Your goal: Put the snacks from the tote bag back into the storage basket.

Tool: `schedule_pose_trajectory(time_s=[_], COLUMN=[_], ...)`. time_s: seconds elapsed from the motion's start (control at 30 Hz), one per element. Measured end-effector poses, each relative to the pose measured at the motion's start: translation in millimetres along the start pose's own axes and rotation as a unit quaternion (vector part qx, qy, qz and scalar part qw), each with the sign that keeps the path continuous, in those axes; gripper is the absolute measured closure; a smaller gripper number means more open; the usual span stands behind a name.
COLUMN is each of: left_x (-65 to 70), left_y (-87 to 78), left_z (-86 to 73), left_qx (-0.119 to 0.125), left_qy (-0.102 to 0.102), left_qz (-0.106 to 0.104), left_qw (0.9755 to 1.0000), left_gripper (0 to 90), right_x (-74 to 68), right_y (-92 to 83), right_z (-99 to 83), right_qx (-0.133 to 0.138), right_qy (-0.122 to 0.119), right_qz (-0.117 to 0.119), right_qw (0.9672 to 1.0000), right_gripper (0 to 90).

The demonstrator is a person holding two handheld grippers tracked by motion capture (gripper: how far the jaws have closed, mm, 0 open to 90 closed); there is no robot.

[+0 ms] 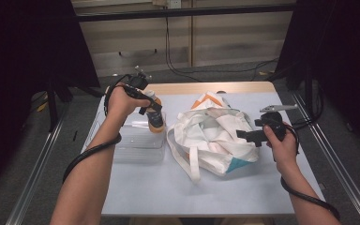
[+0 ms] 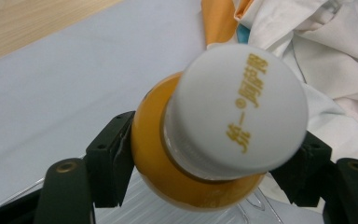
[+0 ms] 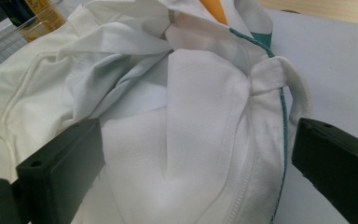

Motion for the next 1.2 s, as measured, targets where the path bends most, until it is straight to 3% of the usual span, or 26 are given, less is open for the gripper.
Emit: schedule_pose_trajectory(time_s=[0.3,0.33,0.43,0.53,0.63,0.7,0.73,0.97,1.0,1.03,1.2], left_x=[1.3,3.4,2.9,4.7,2.6,5.0,2.8,4.0,6.6,3.8,3.6], left_y=[4.6,5.9,6.9,9.7,10.9,13.2,12.9,17.6,19.6,18.8,21.1], left_z=[-2.9,-2.5,-3.3,-4.2,-5.8,-6.4,-7.5,-12.3,-12.5,-13.5,-16.0], left_qx=[0.0,0.008,0.008,0.012,0.002,0.009,0.001,-0.003,0.004,-0.005,-0.002], left_qy=[-0.004,-0.021,-0.014,-0.02,0.003,-0.014,0.003,-0.003,-0.018,0.006,0.001], left_qz=[0.002,0.002,0.001,0.003,0.003,0.004,0.002,0.004,0.004,0.002,0.003], left_qw=[1.0,0.9997,0.9999,0.9997,1.0,0.9999,1.0,1.0,0.9998,1.0,1.0], left_gripper=[30.3,30.3,30.3,30.3,30.2,30.2,30.2,30.2,30.2,30.2,30.2], right_x=[-0.1,-0.1,-0.3,-0.3,-0.2,-0.2,0.0,-0.5,-0.6,-0.7,-0.7], right_y=[-0.4,-0.2,0.3,0.4,-0.5,-0.6,-0.8,0.8,0.8,0.8,0.6], right_z=[0.0,0.0,-0.1,-0.1,0.0,0.0,0.0,-0.4,-0.4,-0.4,-0.4], right_qx=[0.0,0.0,0.0,-0.001,0.0,0.0,0.0,-0.002,-0.002,-0.002,-0.001], right_qy=[0.002,0.001,0.0,0.0,0.002,0.002,0.002,0.0,0.0,0.0,0.0], right_qz=[-0.002,-0.001,-0.001,-0.001,-0.002,-0.002,-0.003,-0.001,-0.001,-0.001,-0.002], right_qw=[1.0,1.0,1.0,1.0,1.0,1.0,1.0,1.0,1.0,1.0,1.0], right_gripper=[1.8,1.8,1.8,1.8,1.8,1.8,1.8,1.8,1.8,1.8,1.8])
Point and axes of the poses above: each handheld gripper's, and its own axes: y roughly forward along the jaws, z roughly out of its top, x roughly to its right, the point moved 4 cm from there along y, roughly forward along the jaws, and after that the axes turned 15 degrees about z, right-handed, at the moved point
